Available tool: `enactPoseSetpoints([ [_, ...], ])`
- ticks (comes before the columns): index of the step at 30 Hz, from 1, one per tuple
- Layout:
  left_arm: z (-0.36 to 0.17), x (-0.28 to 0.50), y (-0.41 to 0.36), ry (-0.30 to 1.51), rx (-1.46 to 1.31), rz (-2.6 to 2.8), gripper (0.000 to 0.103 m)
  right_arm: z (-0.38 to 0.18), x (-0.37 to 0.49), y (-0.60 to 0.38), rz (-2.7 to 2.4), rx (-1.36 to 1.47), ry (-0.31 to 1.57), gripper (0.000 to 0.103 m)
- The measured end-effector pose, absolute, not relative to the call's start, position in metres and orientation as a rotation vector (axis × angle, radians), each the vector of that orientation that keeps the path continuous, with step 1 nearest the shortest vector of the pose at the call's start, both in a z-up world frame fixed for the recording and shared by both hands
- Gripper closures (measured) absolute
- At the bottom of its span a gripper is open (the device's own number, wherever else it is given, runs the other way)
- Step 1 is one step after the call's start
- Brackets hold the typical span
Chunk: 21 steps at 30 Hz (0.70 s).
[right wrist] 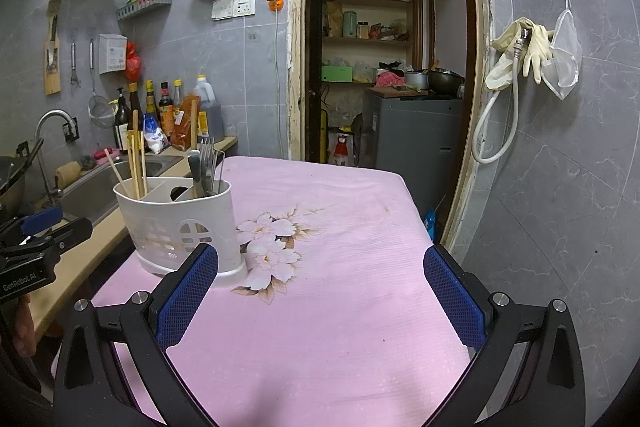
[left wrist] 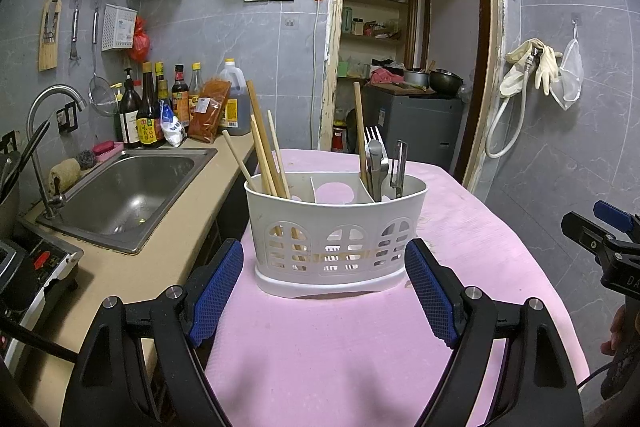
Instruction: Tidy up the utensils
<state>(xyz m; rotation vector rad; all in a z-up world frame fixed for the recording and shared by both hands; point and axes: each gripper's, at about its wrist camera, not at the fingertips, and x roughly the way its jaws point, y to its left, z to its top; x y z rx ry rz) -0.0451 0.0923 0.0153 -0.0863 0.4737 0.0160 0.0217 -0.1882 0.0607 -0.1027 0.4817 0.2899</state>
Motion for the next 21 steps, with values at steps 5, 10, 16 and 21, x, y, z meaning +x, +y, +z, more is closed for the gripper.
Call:
enactPoseSetpoints([
  [5,0.0169,-0.044,0.0932,0.471,-0.086,0.015,0.025,0.0606,0.0208,-0.1887,0.29,-0.103,0.482,0.0],
  [10,0.019,-0.042,0.0925,0.469,-0.085,0.016,0.025,0.0613,0.0207,-0.187,0.289,-0.103,0.481,0.0],
  [16,0.0193,-0.0444,0.0925,0.468,-0.086,0.017,0.025,0.062,0.0215,-0.1858,0.29,-0.102,0.478,0.0],
  [21,0.0193,-0.0438,0.0925,0.468,-0.086,0.016,0.025,0.0619,0.0217,-0.1851,0.29,-0.102,0.478,0.0],
])
